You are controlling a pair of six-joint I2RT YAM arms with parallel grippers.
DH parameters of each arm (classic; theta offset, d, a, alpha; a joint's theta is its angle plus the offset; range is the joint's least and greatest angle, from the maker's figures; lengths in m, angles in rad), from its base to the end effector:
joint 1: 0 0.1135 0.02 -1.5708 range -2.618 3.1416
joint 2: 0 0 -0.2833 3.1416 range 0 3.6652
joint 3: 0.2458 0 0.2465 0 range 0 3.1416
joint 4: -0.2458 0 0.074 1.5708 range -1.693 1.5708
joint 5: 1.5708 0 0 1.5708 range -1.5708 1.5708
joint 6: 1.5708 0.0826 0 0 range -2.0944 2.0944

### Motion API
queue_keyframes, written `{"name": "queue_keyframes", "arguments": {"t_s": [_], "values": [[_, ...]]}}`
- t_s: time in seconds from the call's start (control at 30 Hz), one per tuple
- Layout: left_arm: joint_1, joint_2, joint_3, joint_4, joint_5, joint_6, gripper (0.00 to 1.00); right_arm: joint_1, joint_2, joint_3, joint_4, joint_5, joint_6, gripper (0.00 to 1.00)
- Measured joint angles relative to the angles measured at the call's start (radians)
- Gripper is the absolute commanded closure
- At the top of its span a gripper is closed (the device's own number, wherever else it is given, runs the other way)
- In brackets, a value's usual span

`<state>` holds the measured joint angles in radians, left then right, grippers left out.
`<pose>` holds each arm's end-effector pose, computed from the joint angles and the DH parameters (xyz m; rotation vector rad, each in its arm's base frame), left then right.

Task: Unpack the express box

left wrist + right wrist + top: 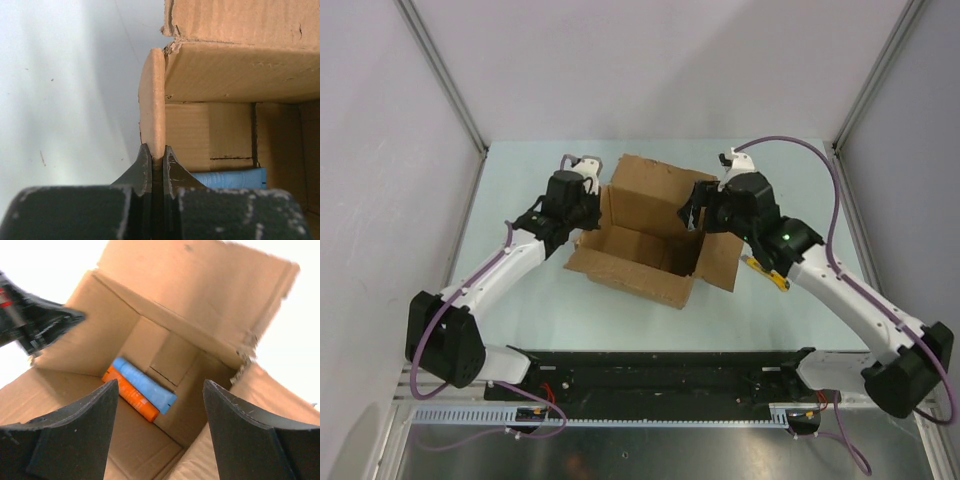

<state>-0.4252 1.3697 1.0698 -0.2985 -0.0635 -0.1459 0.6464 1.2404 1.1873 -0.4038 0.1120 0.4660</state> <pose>0.3108 -0.1350 0.2896 0.2671 2.1629 -0.2580 0.2531 0.1794 0.3598 -0.1147 2.0720 0.5831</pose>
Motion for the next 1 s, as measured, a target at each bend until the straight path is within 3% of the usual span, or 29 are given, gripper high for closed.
{"name": "queue_keyframes", "arguments": {"t_s": [0.37, 0.67, 0.8, 1.0], "values": [[-0.001, 0.007, 0.0, -0.003, 0.144, 0.078, 1.0, 0.111, -0.154, 0.0, 0.102, -0.104, -0.284, 0.25], [-0.004, 0.007, 0.0, 0.01, 0.185, 0.123, 1.0, 0.196, -0.006, 0.0, 0.075, -0.118, -0.367, 0.54], [-0.016, -0.009, -0.029, 0.067, 0.19, 0.166, 1.0, 0.209, 0.082, 0.0, 0.043, -0.096, -0.373, 0.57], [-0.058, -0.089, -0.132, 0.196, 0.175, 0.209, 1.0, 0.262, 0.144, 0.0, 0.012, -0.021, -0.373, 0.55]]}}
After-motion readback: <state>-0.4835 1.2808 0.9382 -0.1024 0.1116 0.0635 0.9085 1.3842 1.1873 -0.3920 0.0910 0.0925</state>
